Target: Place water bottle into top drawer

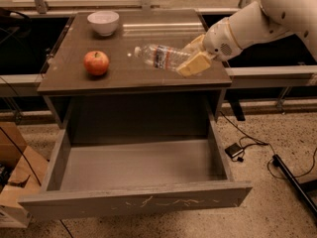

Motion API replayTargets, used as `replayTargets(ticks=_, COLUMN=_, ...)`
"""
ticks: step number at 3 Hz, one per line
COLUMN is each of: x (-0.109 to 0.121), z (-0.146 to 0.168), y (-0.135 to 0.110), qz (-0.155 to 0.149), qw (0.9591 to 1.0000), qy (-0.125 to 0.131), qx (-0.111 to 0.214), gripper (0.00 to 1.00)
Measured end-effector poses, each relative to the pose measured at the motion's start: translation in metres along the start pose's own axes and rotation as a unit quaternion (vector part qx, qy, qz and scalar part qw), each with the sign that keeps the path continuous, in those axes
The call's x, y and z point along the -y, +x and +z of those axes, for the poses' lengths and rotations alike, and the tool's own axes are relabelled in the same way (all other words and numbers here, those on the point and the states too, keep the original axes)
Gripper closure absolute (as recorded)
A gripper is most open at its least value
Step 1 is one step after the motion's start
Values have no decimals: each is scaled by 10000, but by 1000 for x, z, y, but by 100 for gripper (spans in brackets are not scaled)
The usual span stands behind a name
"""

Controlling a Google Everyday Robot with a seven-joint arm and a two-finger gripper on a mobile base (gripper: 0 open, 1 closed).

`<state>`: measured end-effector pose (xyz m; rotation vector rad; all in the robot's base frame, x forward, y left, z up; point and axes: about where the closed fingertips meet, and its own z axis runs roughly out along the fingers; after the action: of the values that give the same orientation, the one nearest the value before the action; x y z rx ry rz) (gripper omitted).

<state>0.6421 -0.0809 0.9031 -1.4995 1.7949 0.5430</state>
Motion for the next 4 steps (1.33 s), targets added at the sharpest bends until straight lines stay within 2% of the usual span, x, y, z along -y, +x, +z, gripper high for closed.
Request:
replayTargets(ticks=1, x=-3, z=2, y=1, qz=-37, qw=10000, qy=-57, qx=-52, gripper=100)
replayTargets(ticks=2, x=-26, z=11, y=9, qz=-311, qw=9977, qy=-447, qx=-393, gripper=100)
replayTargets(ticks=3, x=-74, z=20, y=25, qz=-518, qw=9909, qy=-1140, qx=-482, gripper=100)
replayTargets(ticks=4, x=-119, z=42, y=62, qz=-230, qw=9846, qy=-1614, qx=-631, gripper=100)
